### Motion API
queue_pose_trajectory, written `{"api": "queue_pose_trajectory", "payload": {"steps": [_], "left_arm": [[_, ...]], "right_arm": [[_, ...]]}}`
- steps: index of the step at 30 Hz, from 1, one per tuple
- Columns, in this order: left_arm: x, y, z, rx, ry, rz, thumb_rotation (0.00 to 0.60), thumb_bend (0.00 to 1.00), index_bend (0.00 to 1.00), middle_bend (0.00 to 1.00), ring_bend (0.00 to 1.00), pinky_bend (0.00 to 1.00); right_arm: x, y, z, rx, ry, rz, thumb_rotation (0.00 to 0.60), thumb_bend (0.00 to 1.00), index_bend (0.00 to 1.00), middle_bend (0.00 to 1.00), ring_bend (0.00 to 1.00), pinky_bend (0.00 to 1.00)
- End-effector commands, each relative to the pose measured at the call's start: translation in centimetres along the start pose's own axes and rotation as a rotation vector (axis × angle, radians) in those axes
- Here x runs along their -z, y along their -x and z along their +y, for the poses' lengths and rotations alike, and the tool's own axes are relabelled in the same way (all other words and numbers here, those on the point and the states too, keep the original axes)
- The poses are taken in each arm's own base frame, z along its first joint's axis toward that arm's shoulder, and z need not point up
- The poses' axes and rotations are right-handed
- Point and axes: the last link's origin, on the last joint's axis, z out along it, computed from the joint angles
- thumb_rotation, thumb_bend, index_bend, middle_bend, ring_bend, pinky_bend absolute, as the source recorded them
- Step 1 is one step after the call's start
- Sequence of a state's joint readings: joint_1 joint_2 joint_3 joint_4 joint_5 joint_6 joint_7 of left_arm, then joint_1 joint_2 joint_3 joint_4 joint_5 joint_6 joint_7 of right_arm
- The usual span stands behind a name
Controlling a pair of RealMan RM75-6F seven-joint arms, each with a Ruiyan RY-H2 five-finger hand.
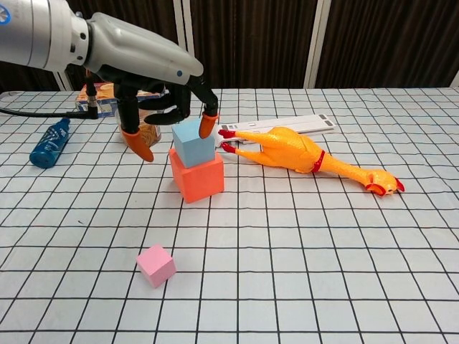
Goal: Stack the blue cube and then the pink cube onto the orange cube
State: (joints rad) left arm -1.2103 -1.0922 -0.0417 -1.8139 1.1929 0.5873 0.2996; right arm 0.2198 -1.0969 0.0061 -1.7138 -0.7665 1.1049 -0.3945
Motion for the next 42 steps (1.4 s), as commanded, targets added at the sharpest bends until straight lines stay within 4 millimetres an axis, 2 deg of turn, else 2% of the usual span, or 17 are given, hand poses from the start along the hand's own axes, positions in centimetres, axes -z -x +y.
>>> {"api": "queue_pose_trajectory", "payload": {"steps": [1,10,15,18,24,31,42], "left_arm": [[-0.1,0.3,0.3,-0.011,0.013,-0.004,0.600,0.07,0.36,0.74,0.74,0.98],[0.0,2.4,2.2,0.045,0.060,-0.093,0.600,0.07,0.35,0.74,0.75,0.98],[0.4,2.8,3.3,0.048,0.078,-0.128,0.600,0.08,0.37,0.74,0.75,0.99],[0.7,3.1,3.2,0.030,0.059,-0.141,0.600,0.08,0.38,0.75,0.75,0.99],[1.3,5.2,2.7,0.029,-0.011,-0.193,0.600,0.08,0.38,0.75,0.75,0.99],[1.5,7.0,3.6,0.035,-0.051,-0.210,0.600,0.09,0.40,0.76,0.76,0.99],[1.5,7.9,4.6,-0.018,-0.054,-0.178,0.600,0.09,0.42,0.76,0.77,0.99]], "right_arm": [[0.0,0.0,0.0,-0.003,0.001,-0.001,0.600,0.12,0.21,0.07,0.24,0.26],[-0.2,0.1,0.2,-0.006,0.003,-0.011,0.600,0.12,0.21,0.07,0.24,0.26],[-0.2,0.0,0.2,-0.010,0.003,-0.007,0.600,0.12,0.21,0.07,0.24,0.26],[-0.1,-0.1,0.3,-0.015,0.001,-0.008,0.600,0.12,0.21,0.07,0.24,0.26],[0.0,-0.2,0.4,-0.020,-0.006,-0.006,0.600,0.12,0.21,0.07,0.24,0.26],[0.1,-0.3,0.4,-0.031,-0.016,-0.003,0.600,0.12,0.21,0.07,0.24,0.26],[0.4,-0.7,0.4,-0.048,-0.031,0.005,0.600,0.12,0.21,0.07,0.24,0.26]]}}
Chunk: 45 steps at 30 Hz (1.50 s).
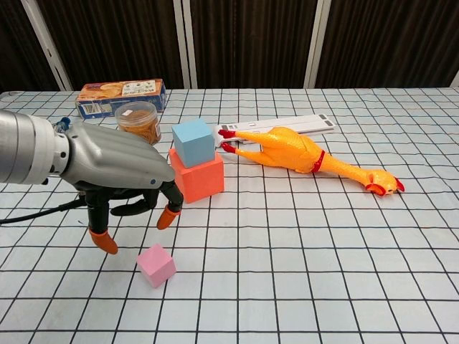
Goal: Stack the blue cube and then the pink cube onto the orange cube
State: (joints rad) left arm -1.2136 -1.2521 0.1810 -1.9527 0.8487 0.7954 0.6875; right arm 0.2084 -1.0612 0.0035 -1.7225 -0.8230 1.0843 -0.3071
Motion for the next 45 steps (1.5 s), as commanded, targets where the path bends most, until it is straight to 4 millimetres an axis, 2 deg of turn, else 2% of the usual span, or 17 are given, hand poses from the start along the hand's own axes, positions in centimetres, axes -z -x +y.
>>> {"api": "queue_pose_trajectory", "payload": {"steps": [1,9,26,45], "left_arm": [[0.0,0.1,0.2,-0.041,0.004,0.013,0.600,0.09,0.42,0.76,0.77,0.99],[-0.4,1.1,0.9,-0.063,0.014,0.008,0.600,0.09,0.42,0.76,0.77,0.99],[-1.3,1.9,1.5,-0.094,0.022,-0.009,0.600,0.10,0.42,0.76,0.77,0.99],[-1.8,1.8,1.9,-0.104,0.024,-0.020,0.600,0.10,0.42,0.77,0.78,0.99]], "right_arm": [[0.1,-0.1,0.0,-0.006,-0.002,0.001,0.600,0.12,0.21,0.07,0.24,0.26],[0.3,-0.4,0.2,-0.020,-0.006,0.007,0.600,0.12,0.21,0.07,0.24,0.26],[0.4,-0.6,0.4,-0.036,-0.013,0.009,0.600,0.12,0.21,0.07,0.24,0.26],[0.4,-0.8,0.5,-0.048,-0.022,0.006,0.600,0.12,0.21,0.07,0.24,0.26]]}}
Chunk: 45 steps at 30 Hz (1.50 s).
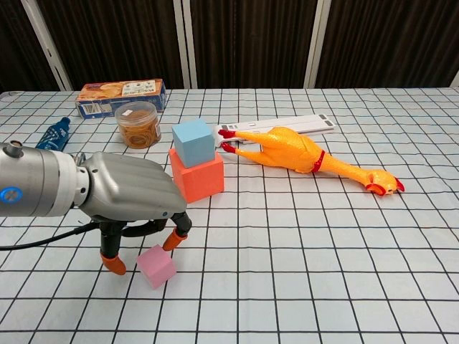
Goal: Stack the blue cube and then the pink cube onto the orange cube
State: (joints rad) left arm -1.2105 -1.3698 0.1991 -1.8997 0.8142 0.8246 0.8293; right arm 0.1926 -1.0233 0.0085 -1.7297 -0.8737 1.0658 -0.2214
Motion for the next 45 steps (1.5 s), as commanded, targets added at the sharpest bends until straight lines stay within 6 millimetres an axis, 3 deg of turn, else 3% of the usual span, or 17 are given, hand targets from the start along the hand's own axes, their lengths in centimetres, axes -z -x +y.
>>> {"api": "queue_pose_trajectory", "payload": {"steps": [1,45], "left_arm": [[-0.04,-0.05,0.04,0.000,-0.001,0.000,0.600,0.10,0.42,0.77,0.78,0.99],[-0.81,0.04,0.80,-0.044,-0.002,-0.004,0.600,0.22,0.43,0.77,0.78,0.99]], "right_arm": [[-0.03,0.00,-0.01,-0.001,-0.002,-0.001,0.600,0.12,0.21,0.07,0.24,0.26],[-0.06,-0.16,-0.53,-0.023,-0.041,-0.017,0.600,0.12,0.21,0.07,0.24,0.26]]}}
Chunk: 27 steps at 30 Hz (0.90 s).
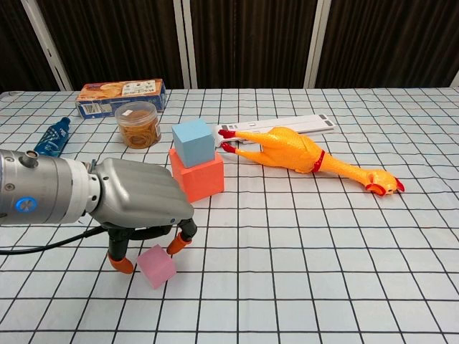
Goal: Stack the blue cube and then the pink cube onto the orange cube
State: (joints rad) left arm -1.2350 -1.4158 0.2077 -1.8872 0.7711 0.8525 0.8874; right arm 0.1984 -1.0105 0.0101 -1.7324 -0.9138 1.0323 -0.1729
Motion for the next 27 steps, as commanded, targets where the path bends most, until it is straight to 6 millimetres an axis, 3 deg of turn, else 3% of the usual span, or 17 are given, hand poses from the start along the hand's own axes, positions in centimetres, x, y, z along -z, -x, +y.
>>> {"api": "queue_pose_trajectory", "payload": {"steps": [1,6,16,27], "left_arm": [[-0.02,0.00,0.01,-0.002,-0.001,0.000,0.600,0.22,0.43,0.77,0.78,0.99],[-0.08,0.01,0.01,-0.007,-0.004,0.002,0.600,0.28,0.45,0.77,0.78,0.99],[-0.31,0.31,0.10,-0.005,-0.001,-0.006,0.600,0.28,0.45,0.77,0.78,0.99],[-0.37,-0.11,0.13,-0.004,-0.003,0.018,0.600,0.32,0.57,0.78,0.79,0.99]], "right_arm": [[-0.01,0.02,0.00,-0.002,0.000,-0.001,0.600,0.12,0.21,0.07,0.24,0.26],[-0.11,0.02,0.05,-0.003,0.002,-0.002,0.600,0.12,0.21,0.07,0.24,0.26],[-0.13,0.02,-0.04,-0.004,-0.001,-0.005,0.600,0.12,0.21,0.07,0.24,0.26],[-0.07,0.01,-0.01,-0.008,-0.002,-0.005,0.600,0.12,0.21,0.07,0.24,0.26]]}}
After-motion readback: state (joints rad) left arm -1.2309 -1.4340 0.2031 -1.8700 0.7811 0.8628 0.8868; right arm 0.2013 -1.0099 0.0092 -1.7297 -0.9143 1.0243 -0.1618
